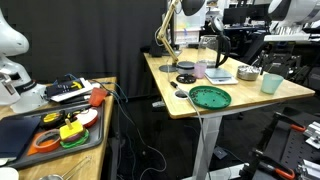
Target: Pour the contents in the blue cup onto the green plate
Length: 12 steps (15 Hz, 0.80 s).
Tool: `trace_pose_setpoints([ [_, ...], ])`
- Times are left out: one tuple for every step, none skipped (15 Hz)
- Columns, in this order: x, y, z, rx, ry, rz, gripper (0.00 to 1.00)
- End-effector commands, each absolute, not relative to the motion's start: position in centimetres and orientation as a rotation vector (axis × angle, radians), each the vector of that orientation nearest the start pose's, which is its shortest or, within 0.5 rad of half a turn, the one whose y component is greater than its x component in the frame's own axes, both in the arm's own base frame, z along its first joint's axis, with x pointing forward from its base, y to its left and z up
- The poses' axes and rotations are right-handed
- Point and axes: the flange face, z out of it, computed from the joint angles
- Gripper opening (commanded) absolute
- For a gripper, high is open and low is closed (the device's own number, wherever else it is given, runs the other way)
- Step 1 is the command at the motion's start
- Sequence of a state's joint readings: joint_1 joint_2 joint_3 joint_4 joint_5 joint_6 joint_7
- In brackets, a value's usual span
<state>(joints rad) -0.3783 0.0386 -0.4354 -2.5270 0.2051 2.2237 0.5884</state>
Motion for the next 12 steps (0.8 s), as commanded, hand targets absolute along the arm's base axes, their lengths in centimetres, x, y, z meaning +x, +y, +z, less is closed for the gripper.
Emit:
trace_pose_setpoints([
  [29.35, -30.80, 23.51, -2.051, 2.041, 0.522, 1.00],
  [29.34, -30.79, 23.39, -2.043, 2.041, 0.525, 1.00],
  [29.29, -30.80, 23.28, -2.036, 2.043, 0.532, 1.00],
  [29.19, -30.83, 23.13, -2.029, 2.049, 0.539, 1.00],
  [29.02, -30.89, 23.04, -2.024, 2.056, 0.546, 1.00],
  [28.85, -30.95, 23.05, -2.021, 2.060, 0.550, 1.00],
  [28.70, -31.00, 23.08, -2.017, 2.063, 0.553, 1.00],
  [28.60, -31.06, 23.12, -2.013, 2.063, 0.555, 1.00],
  [28.55, -31.15, 23.12, -2.009, 2.061, 0.557, 1.00],
  [28.61, -31.23, 23.06, -2.006, 2.058, 0.561, 1.00],
  [28.79, -31.35, 22.98, -2.004, 2.052, 0.564, 1.00],
  [28.95, -31.42, 22.90, -2.001, 2.048, 0.564, 1.00],
])
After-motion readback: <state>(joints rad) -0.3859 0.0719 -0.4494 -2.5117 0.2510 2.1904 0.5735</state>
